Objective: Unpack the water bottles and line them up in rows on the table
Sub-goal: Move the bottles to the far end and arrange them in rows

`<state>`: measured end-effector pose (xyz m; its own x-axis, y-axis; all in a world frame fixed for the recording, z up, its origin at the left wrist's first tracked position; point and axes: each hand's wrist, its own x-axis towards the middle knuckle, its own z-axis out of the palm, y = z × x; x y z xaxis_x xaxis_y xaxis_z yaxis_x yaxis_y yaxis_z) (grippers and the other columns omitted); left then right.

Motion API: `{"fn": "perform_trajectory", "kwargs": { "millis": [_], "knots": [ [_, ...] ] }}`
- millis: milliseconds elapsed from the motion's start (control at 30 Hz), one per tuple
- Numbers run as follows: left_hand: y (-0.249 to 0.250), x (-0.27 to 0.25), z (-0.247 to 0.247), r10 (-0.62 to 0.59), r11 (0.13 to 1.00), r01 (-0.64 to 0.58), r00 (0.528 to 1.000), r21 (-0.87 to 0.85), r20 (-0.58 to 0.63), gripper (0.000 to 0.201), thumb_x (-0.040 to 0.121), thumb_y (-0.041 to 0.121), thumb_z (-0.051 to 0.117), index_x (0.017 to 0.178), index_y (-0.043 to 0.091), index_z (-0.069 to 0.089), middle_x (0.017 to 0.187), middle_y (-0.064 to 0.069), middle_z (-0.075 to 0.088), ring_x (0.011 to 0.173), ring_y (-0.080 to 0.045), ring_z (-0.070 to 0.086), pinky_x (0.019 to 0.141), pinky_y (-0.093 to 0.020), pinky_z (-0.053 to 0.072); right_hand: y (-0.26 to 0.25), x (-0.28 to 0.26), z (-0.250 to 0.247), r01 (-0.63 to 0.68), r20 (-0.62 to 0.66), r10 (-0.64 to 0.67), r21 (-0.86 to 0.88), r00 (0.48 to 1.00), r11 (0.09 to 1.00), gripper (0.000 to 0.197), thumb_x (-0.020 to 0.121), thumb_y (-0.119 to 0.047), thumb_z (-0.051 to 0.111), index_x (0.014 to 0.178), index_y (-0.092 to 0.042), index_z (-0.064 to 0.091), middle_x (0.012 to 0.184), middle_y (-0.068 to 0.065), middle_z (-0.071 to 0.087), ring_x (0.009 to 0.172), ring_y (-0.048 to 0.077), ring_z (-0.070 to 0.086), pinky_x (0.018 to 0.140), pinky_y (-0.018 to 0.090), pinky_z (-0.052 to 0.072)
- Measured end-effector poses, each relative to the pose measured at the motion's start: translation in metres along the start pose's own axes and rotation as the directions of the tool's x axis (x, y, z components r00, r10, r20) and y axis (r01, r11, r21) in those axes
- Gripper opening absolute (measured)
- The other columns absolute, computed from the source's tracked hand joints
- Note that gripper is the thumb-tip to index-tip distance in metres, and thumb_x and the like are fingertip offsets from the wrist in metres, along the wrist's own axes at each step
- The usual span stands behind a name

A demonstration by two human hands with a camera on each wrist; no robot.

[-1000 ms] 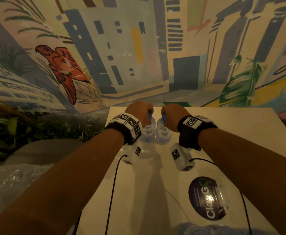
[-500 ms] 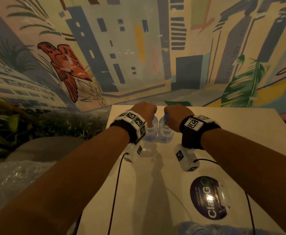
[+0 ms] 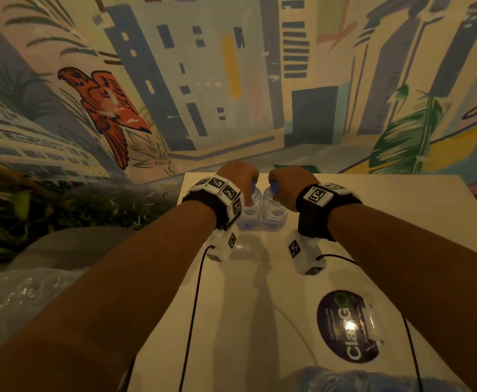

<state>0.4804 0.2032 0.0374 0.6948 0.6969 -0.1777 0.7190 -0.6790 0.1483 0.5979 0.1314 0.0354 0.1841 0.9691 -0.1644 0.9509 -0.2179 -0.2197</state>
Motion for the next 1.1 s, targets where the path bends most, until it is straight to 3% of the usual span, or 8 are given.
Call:
{"fn": "perform_trajectory", "kwargs": {
  "millis": [300,767,1100],
  "knots": [
    [0.0012,0.0034,-0.0051,-0.009,1.0,0.008,0.999,0.012,0.044,0.034,0.07,0.019,0.078,0.1,0.009,0.069,0.105,-0.013,0.069,0.097,-0.03,0.064,0.077,-0.034,0.048,-0.0015,0.0008,-0.0021,-0.01,0.018,0.011,-0.037,1.0,0.999,0.023,0.088,-0.015,0.061,0.108,-0.005,0.064,0.108,0.016,0.067,0.099,0.032,0.063,0.082,0.034,0.05],
    [0.0015,0.0038,-0.0022,-0.025,0.999,0.024,0.999,0.029,0.024,0.033,0.069,0.022,0.079,0.098,0.009,0.071,0.103,-0.012,0.071,0.096,-0.03,0.066,0.082,-0.035,0.052,-0.0029,0.0001,-0.0008,-0.026,0.001,0.026,-0.021,1.0,0.999,0.023,0.09,-0.013,0.057,0.111,-0.006,0.062,0.11,0.016,0.067,0.101,0.032,0.062,0.084,0.034,0.049],
    [0.0008,0.0039,-0.0024,-0.019,1.0,0.018,0.998,0.011,0.054,0.041,0.069,0.024,0.08,0.105,0.01,0.069,0.109,-0.011,0.069,0.101,-0.029,0.064,0.086,-0.035,0.05,-0.0043,0.001,-0.0009,-0.035,-0.004,0.035,-0.024,0.999,0.999,0.024,0.088,-0.015,0.059,0.111,-0.007,0.063,0.111,0.016,0.067,0.101,0.032,0.063,0.088,0.038,0.05]
  ]
}}
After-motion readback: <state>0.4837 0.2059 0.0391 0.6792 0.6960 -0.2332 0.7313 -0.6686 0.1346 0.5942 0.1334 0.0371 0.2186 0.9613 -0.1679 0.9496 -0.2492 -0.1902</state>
